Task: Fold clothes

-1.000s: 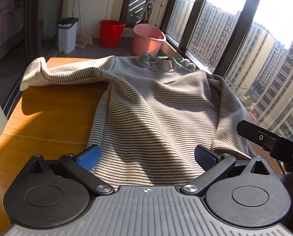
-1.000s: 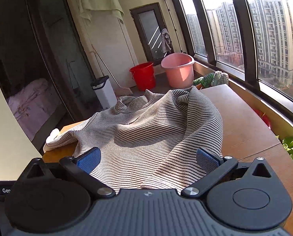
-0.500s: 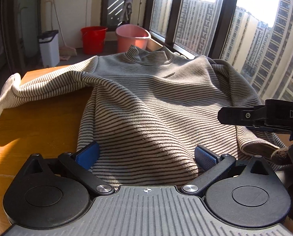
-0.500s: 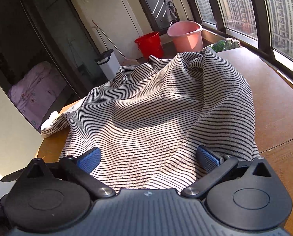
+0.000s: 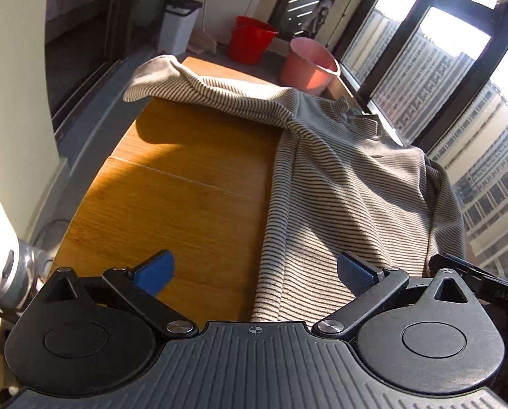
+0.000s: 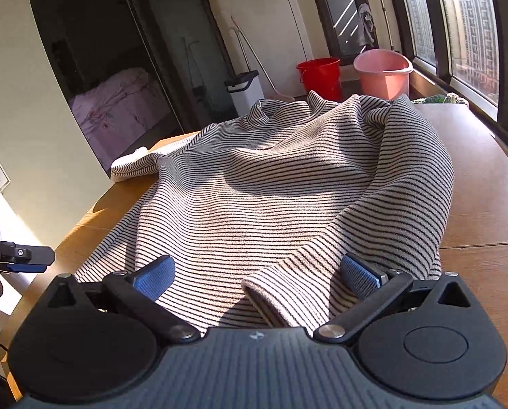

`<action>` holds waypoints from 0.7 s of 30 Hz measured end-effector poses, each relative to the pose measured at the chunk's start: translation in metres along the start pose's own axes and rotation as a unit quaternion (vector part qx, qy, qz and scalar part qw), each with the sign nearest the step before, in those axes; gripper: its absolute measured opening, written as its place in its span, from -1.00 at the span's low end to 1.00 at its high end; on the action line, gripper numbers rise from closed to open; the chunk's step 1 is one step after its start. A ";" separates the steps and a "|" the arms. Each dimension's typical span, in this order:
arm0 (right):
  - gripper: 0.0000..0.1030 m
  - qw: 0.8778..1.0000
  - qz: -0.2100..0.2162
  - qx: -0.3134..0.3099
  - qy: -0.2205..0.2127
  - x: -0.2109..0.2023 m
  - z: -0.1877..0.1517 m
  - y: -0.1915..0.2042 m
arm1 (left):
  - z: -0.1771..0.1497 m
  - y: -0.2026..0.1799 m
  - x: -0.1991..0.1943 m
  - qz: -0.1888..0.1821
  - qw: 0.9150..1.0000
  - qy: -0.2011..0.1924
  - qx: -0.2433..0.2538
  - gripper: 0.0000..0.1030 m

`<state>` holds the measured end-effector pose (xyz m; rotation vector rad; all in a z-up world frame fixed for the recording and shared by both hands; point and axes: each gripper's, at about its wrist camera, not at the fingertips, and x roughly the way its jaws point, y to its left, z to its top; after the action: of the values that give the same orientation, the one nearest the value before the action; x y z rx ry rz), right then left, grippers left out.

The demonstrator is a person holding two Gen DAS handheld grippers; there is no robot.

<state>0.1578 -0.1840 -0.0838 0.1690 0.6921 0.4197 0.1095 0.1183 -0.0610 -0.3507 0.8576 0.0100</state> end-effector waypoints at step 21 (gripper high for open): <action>0.21 0.994 -0.083 -0.025 -0.060 -0.061 -0.007 0.014 | 0.019 -0.129 0.059 -0.157 0.977 -0.074 0.120 0.05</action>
<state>0.1064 -0.1970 -0.0495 0.0881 0.5731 0.2640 0.1813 -0.0054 -0.0545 -0.2522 0.6399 -0.3550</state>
